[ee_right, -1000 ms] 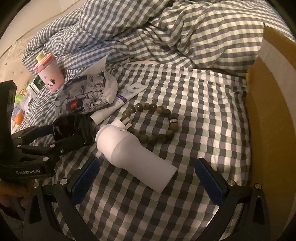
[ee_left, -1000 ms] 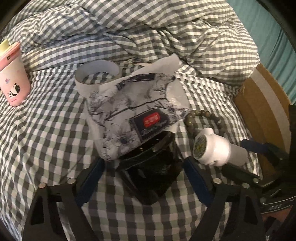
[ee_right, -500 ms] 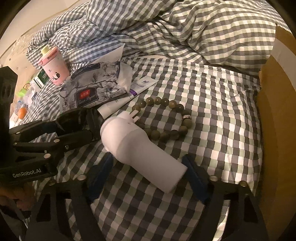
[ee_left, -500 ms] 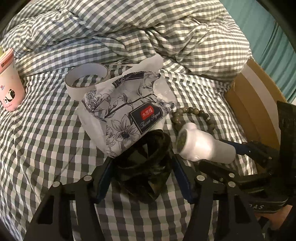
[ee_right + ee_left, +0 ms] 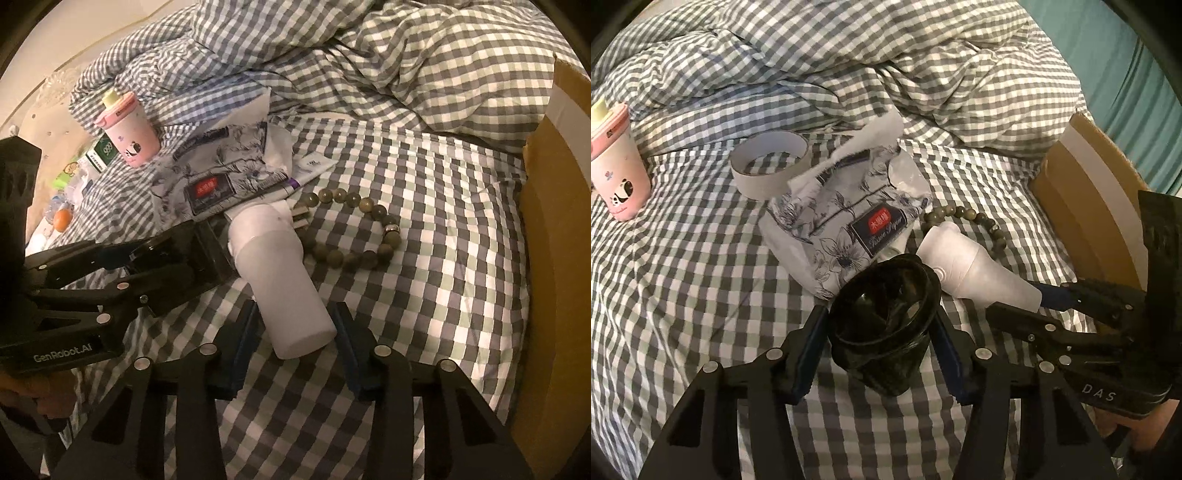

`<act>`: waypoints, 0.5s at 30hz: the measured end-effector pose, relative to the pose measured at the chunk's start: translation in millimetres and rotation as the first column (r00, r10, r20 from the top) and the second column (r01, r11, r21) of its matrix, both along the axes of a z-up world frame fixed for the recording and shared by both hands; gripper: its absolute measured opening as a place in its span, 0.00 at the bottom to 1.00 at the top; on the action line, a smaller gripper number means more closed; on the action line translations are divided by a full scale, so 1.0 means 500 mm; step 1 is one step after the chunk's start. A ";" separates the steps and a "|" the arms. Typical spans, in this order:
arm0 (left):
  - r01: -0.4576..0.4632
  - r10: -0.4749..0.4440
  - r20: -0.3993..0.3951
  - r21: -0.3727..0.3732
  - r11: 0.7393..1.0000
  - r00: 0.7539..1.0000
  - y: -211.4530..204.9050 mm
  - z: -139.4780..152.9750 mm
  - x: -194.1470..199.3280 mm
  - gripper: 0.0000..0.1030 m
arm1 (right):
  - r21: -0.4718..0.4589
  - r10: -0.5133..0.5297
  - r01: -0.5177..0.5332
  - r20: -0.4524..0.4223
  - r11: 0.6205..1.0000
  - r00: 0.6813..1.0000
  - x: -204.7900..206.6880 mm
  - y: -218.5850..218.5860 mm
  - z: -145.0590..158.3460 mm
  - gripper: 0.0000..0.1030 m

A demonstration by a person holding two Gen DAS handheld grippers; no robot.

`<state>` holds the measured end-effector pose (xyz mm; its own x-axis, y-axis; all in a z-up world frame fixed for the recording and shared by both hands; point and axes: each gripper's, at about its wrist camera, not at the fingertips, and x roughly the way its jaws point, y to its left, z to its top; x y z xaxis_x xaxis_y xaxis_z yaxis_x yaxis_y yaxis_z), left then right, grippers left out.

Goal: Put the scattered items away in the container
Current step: 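Grasp the black cup with the left gripper while the right grasps the white bottle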

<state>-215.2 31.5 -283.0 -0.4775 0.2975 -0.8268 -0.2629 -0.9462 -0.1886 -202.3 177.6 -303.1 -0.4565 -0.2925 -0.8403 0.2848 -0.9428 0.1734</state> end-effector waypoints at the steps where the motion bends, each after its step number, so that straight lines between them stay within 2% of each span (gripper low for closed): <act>1: -0.004 0.004 -0.003 0.000 1.000 1.000 -0.002 0.004 0.001 0.55 | -0.001 0.001 -0.001 -0.003 1.000 1.000 0.001 0.000 0.003 0.38; 15: -0.048 0.049 -0.067 0.005 0.999 0.997 -0.034 0.078 0.030 0.55 | -0.010 -0.004 0.003 -0.069 1.000 0.998 0.042 -0.002 0.077 0.31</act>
